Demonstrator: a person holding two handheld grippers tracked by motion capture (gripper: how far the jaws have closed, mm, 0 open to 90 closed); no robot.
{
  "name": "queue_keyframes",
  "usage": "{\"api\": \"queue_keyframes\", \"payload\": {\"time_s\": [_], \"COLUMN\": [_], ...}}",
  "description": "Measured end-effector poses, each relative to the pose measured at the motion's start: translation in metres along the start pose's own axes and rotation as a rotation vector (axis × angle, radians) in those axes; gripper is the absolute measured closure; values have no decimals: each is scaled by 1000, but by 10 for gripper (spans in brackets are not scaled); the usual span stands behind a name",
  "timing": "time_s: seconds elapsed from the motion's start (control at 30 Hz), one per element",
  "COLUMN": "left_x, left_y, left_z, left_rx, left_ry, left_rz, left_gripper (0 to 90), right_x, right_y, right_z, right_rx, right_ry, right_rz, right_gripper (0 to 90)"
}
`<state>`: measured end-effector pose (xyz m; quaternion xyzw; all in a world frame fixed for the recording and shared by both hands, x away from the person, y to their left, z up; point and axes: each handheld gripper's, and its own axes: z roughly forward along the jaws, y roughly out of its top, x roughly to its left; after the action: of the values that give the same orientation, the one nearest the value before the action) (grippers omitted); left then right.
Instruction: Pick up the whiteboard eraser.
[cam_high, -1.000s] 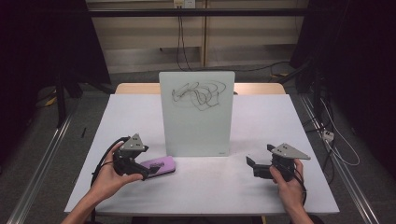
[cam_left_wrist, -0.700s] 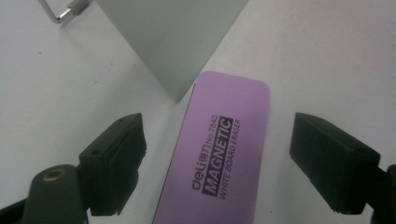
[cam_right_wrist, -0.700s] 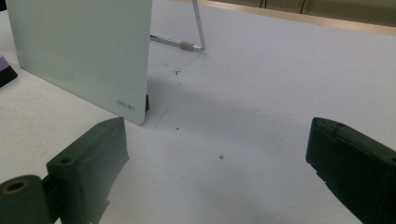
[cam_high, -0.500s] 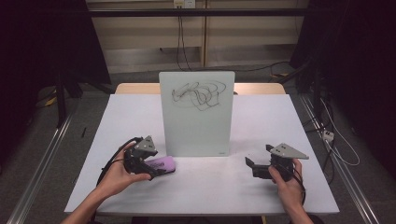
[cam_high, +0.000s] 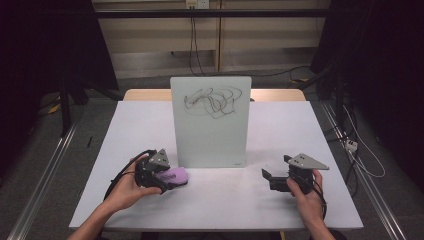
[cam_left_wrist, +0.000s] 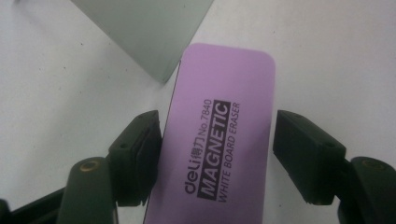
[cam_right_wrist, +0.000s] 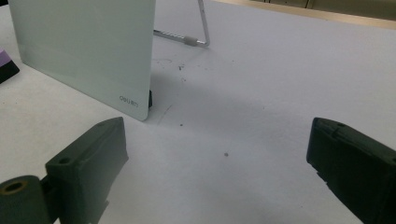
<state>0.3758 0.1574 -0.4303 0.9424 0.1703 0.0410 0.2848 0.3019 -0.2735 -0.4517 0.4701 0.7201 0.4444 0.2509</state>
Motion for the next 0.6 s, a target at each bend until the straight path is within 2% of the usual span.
{"api": "queue_keyframes", "payload": {"time_s": [0.1,0.13,0.6], "left_x": [1,3,3], "left_y": [-1,-1,-2], "left_z": [1,2,5], "left_rx": [17,4,8], "left_ry": [23,-8,-12], "left_rz": [5,7,23], "left_gripper": [349,362,364], "right_x": [0,0,0], "right_y": [0,0,0], "right_z": [0,1,1], "right_rx": [0,1,4], "right_ry": [4,5,6], "right_rz": [-4,-5,-4], "right_gripper": [55,55,55]}}
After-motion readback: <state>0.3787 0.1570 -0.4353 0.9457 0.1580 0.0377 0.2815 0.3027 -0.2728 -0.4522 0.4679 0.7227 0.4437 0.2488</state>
